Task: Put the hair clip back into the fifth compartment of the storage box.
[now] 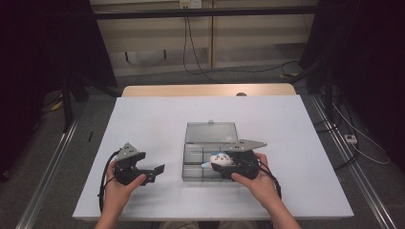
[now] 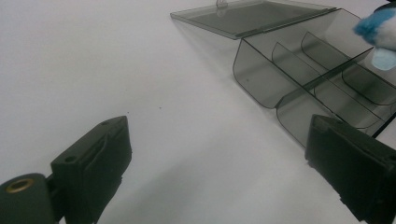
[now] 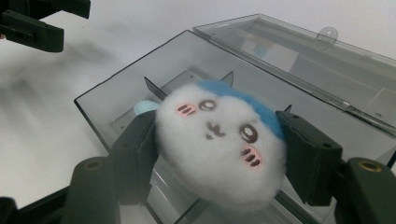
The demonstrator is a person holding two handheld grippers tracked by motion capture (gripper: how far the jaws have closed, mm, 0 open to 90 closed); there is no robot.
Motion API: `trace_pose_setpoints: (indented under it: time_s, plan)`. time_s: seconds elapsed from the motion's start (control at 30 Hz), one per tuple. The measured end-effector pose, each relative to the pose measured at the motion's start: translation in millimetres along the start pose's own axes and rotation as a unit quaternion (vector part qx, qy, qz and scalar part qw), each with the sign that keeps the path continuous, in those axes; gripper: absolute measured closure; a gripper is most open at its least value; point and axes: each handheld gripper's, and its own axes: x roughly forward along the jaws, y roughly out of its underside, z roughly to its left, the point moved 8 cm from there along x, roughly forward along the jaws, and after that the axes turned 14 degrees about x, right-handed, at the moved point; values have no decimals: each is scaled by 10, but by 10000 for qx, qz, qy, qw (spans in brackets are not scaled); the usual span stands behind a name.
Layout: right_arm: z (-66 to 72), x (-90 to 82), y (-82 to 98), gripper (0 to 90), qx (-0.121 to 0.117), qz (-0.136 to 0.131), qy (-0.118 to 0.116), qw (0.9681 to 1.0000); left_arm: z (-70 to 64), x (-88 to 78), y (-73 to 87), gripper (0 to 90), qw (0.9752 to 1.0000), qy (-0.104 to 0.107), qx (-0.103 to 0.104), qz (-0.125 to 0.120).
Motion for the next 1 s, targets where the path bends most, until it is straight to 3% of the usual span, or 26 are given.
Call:
trace_pose_setpoints:
  time_s: [1.0]
  plan:
    - [103, 80, 32, 328, -43, 55, -69, 10000, -3, -3, -7, 73, 10000, -7, 30, -7]
